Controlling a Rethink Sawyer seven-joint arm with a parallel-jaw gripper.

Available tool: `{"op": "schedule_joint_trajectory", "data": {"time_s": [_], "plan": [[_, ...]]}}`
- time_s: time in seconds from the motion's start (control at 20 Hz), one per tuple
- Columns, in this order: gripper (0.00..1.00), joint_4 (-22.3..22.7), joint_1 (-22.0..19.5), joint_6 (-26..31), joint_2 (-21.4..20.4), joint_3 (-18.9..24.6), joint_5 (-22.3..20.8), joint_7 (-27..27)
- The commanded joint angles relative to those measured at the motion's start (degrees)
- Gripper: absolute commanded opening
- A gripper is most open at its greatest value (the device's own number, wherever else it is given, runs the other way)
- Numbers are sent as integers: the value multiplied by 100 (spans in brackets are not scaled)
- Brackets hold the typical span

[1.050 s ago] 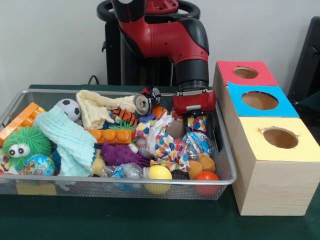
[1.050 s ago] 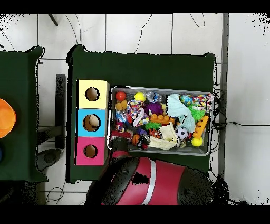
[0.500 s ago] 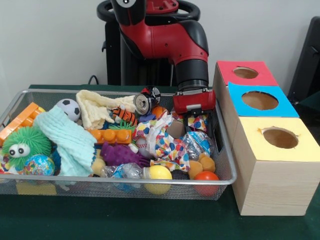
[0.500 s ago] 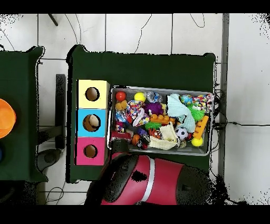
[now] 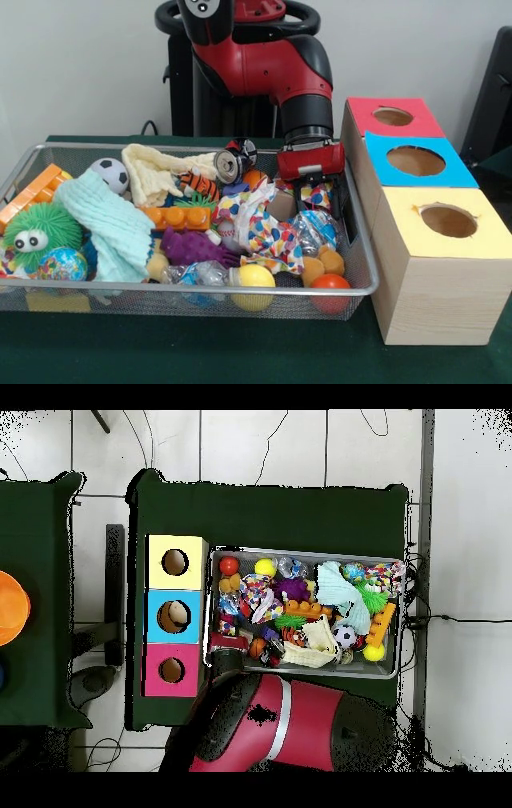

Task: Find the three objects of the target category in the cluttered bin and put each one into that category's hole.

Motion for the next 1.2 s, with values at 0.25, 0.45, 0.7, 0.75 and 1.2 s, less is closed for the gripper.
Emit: {"op": "schedule_joint_trajectory", "data": {"time_s": [0.25,0.45,0.7,0.75,1.2], "plan": [[100,-1119,3,123,586,23,18,993],[100,-1218,19,319,608,46,95,955],[100,-1515,61,635,770,-4,68,806],[100,-1561,74,679,802,-21,60,777],[100,-1835,126,540,1016,-101,-24,789]]}}
